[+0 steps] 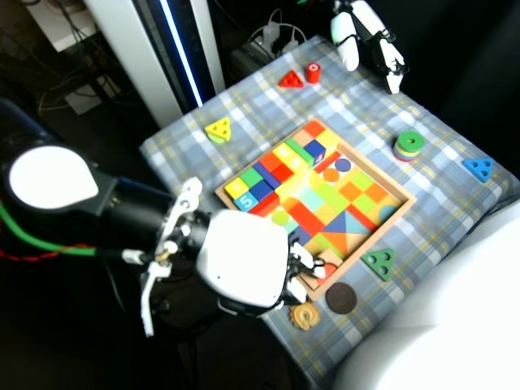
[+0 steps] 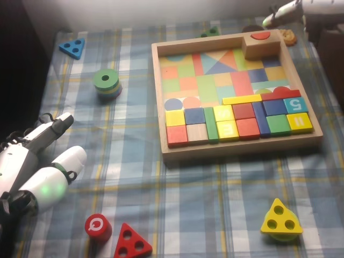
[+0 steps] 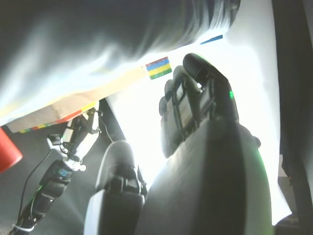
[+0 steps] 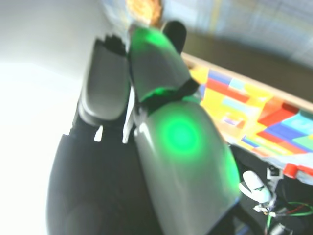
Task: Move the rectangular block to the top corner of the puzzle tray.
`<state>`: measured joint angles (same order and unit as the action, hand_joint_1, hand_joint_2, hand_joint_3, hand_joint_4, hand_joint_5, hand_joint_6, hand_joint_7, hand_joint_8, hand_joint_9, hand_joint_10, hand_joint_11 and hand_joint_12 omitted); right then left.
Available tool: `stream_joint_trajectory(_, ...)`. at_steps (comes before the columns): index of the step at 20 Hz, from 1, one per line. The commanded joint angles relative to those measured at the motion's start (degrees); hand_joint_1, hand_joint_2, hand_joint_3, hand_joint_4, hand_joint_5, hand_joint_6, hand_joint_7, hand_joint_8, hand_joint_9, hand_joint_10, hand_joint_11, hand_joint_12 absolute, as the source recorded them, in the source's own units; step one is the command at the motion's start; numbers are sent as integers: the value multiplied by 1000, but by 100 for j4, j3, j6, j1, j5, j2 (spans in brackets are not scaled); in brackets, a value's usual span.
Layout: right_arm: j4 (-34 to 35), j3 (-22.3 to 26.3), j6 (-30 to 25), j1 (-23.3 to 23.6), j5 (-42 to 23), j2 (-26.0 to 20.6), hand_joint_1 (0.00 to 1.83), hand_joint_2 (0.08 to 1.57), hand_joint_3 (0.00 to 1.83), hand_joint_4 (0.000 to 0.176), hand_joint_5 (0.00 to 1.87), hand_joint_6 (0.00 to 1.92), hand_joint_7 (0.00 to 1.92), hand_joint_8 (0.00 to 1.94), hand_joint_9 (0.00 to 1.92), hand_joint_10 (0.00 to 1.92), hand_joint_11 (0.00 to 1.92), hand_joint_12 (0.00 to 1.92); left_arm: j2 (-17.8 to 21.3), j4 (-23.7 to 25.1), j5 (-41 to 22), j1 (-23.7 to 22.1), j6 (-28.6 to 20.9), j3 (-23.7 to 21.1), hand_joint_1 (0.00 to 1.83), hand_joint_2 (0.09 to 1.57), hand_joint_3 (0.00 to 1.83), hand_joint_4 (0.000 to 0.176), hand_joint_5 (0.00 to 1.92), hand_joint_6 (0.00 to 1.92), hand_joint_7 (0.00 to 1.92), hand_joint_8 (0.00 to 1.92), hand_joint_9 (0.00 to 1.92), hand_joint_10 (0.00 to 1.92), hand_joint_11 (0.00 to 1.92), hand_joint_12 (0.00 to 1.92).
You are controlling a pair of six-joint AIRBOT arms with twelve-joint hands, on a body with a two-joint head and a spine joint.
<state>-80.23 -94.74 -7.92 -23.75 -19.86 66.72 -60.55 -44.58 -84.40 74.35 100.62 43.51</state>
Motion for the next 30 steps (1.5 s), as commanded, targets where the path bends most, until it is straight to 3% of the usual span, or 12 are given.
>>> stream_joint_trajectory(1,304,14,153,81,35,-36,1831,1142,0,0,377,1,1303,1941,1503,1921,1562,1921,7,248,-625,-26,-46,-1,201,1382,1,24,331,0,366,0,314,3,0,856)
stream_joint_trajectory(6,642,380,426,88,34,-276,1787,1158,0,0,378,5,1333,1941,1504,1921,1551,1921,6,249,-632,-25,-49,1,202,1371,0,31,330,0,375,0,332,9,0,1010)
stream_joint_trajectory(9,642,633,459,87,32,-395,1802,1139,0,0,376,1,1324,1941,1489,1921,1531,1921,7,249,-631,-23,-56,3,239,1370,0,9,342,4,377,1,333,8,0,1018)
stream_joint_trajectory(10,642,718,459,87,28,-480,1808,1142,0,0,370,1,1175,1941,1443,1921,1496,1921,7,248,-630,-21,-56,3,229,1363,0,19,342,1,382,1,331,6,0,962)
stream_joint_trajectory(13,637,866,459,-27,-8,-564,1811,1153,1,0,368,0,1184,1941,1419,1921,1471,1921,7,248,-627,-21,-57,5,241,1370,0,14,347,0,381,2,326,3,0,876)
stream_joint_trajectory(16,611,890,459,-166,-14,-549,1831,1130,0,0,389,2,1080,1941,1332,1921,1409,1921,7,246,-622,-21,-58,7,224,1367,0,31,346,0,375,1,325,2,0,905)
stream_joint_trajectory(19,587,872,459,-311,-14,-521,1787,1129,0,0,436,6,1142,1941,1342,1921,1416,1921,7,246,-612,-22,-71,15,241,1374,0,12,358,4,384,2,332,5,0,955)
stream_joint_trajectory(22,582,864,458,-357,-23,-475,1747,1125,0,0,459,6,1210,1941,1375,1921,1434,1921,3,246,-604,-22,-73,16,237,1371,0,12,349,3,386,1,337,7,0,981)
stream_joint_trajectory(23,568,849,458,-385,-25,-443,1709,1147,7,26,474,5,1261,1941,1407,1921,1305,1921,3,246,-603,-22,-76,17,226,1377,2,10,341,0,375,0,325,1,0,939)
stream_joint_trajectory(25,562,822,458,-442,-29,-395,1620,1178,16,89,457,0,1215,1941,1380,1921,1390,1921,3,246,-604,-22,-81,18,233,1374,0,9,349,0,378,1,329,2,0,947)
stream_joint_trajectory(27,562,749,458,-477,-33,-313,1606,1171,9,73,462,2,1212,1941,1392,1921,1434,1921,3,247,-605,-22,-91,18,233,1376,1,9,352,0,382,1,328,1,0,898)
stream_joint_trajectory(30,562,530,414,-513,-33,-126,1585,1173,7,77,452,0,1216,1941,1405,1921,1469,1921,6,250,-604,-22,-95,19,230,1381,1,12,338,3,366,3,310,5,0,891)
